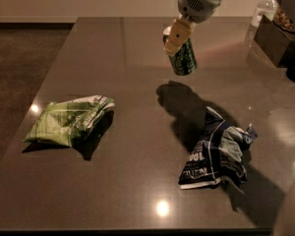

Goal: Knock green can over

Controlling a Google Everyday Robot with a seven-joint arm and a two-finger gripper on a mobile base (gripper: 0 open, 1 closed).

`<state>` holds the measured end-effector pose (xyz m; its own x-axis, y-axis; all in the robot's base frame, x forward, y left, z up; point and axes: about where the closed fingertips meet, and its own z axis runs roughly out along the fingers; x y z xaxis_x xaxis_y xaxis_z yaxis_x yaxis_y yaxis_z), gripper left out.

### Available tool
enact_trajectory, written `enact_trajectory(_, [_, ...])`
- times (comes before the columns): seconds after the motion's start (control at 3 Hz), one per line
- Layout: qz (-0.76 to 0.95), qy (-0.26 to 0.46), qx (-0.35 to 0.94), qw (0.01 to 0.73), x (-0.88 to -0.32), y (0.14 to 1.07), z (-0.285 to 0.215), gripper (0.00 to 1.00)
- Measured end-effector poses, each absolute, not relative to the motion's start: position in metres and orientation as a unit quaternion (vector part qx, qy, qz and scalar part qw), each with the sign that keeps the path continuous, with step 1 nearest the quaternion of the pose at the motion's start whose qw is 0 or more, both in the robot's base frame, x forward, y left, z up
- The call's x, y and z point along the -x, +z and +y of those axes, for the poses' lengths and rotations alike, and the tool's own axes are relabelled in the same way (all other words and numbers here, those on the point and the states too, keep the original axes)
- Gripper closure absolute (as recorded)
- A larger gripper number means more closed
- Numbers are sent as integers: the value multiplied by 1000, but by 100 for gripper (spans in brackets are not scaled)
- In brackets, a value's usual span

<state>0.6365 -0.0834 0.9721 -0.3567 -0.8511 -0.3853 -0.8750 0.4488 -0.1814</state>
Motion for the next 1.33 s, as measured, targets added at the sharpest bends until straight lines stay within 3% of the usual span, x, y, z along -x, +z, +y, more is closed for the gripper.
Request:
enact_trajectory(0.33, [830,-1,532,167,-633,965,-92,100])
enact_trajectory(0.67, [826,-27,547,131,-632,955,-95,84])
enact_trajectory(1.33, [808,-41,581,89,-623,932,-87,39])
